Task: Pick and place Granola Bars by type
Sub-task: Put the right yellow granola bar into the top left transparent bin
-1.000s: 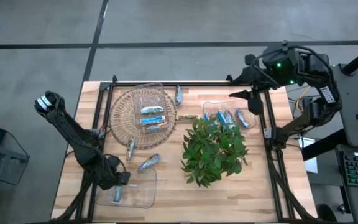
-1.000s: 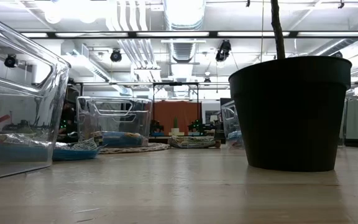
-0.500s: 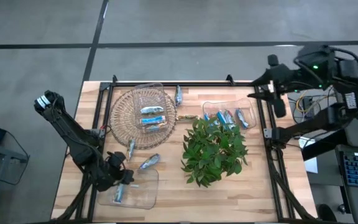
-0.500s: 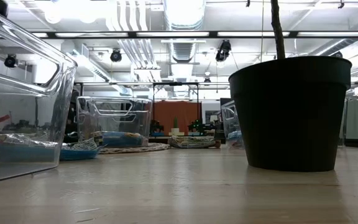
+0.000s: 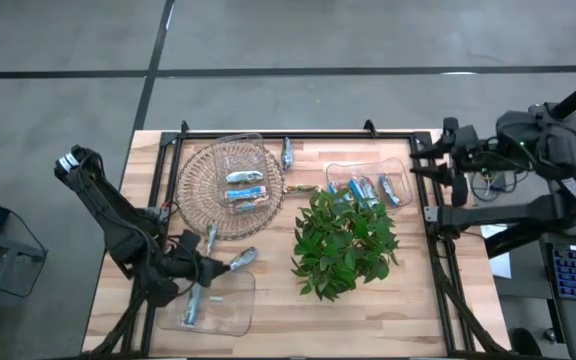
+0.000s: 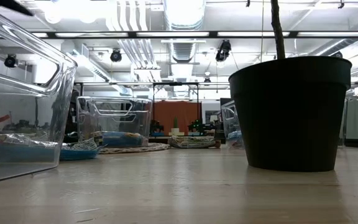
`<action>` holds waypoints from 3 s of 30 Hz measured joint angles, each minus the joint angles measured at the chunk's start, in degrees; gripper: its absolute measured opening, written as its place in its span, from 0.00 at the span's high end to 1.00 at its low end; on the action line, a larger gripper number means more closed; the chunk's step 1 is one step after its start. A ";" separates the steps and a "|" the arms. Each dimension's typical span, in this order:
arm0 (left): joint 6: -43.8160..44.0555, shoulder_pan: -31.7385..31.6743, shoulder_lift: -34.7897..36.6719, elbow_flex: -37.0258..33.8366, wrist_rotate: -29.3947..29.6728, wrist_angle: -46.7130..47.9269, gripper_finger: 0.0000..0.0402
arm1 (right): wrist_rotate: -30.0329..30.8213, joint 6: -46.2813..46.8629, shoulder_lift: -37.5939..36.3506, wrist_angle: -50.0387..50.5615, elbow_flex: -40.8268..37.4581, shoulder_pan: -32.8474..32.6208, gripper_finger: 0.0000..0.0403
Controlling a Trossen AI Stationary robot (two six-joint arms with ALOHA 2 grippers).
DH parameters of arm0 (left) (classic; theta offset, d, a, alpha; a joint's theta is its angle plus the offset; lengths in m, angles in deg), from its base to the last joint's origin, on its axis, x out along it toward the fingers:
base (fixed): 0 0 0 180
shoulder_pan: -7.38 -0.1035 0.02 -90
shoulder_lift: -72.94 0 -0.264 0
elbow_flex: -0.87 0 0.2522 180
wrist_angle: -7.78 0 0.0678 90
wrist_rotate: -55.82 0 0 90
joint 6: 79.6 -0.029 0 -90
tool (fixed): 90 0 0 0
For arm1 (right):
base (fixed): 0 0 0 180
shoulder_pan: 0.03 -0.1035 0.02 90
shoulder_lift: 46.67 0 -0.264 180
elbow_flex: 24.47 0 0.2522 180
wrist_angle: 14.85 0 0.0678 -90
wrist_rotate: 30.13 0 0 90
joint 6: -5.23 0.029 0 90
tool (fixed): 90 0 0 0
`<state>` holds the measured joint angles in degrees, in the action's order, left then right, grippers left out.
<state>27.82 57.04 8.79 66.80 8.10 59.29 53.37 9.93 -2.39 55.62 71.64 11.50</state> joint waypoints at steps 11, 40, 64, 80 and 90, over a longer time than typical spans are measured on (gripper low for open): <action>-26.32 -4.22 1.30 7.00 14.59 0.24 0.53 | 0.01 7.06 -16.99 -19.49 -25.51 -0.02 0.65; -81.14 -46.37 2.31 17.13 -21.52 -10.83 0.53 | 4.84 14.52 -39.81 -59.54 -67.63 -0.02 0.68; -93.37 -72.69 -10.30 21.16 -46.01 -19.48 0.53 | 23.36 22.44 -44.27 -59.71 -81.50 -0.04 0.68; -111.24 -76.47 -36.77 41.97 -50.61 4.68 0.53 | 22.99 24.27 -42.26 -59.07 -81.62 -0.02 0.67; -117.56 -75.94 -50.75 53.45 -46.55 17.98 0.53 | 22.98 24.27 -42.23 -59.07 -81.62 -0.03 0.70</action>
<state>-89.74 -18.90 -41.97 120.25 -38.44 77.27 76.36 34.20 -44.62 -3.44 -9.98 11.46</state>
